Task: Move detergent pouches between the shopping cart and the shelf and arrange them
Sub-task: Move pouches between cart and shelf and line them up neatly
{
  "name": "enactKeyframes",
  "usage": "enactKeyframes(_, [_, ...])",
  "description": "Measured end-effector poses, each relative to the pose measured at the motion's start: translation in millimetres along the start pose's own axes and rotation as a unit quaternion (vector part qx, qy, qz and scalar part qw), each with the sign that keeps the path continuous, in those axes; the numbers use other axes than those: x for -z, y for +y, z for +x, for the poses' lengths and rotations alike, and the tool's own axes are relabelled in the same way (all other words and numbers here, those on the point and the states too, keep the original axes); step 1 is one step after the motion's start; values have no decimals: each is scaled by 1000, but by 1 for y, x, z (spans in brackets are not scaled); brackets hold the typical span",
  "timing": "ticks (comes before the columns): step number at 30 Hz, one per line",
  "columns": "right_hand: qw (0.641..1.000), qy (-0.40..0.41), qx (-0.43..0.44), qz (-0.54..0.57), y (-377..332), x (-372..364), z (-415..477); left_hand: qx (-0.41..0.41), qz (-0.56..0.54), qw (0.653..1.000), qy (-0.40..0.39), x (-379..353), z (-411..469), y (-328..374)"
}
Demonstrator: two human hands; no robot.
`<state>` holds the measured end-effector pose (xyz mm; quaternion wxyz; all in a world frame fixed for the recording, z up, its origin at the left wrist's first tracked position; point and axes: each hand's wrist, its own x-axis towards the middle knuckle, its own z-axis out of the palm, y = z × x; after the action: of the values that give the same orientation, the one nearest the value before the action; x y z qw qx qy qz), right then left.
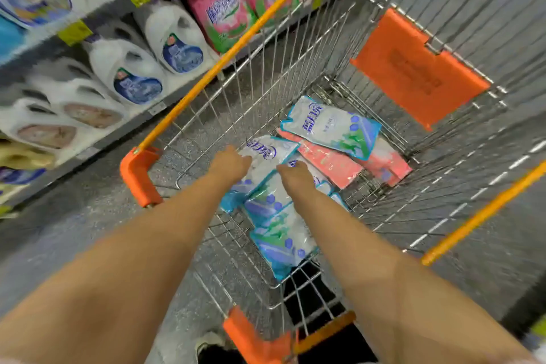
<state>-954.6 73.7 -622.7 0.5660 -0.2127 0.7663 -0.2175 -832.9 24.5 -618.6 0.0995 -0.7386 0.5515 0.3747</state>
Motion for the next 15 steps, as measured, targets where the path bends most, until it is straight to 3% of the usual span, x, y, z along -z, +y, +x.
enactKeyframes(4, [993,-71,-93,11,19,-34,52,37,34,998,-28,-29,44,-10])
enactKeyframes(9, [973,-45,-137,178,31,-60,90,110,71,988,-83,-52,79,-29])
enactKeyframes(12, [941,-52,-167,290,36,-82,106,117,87,989,-31,-68,91,-45])
enactKeyframes(15, [924,-55,-185,331,49,-110,122,139,79,987,-10,-71,99,-59])
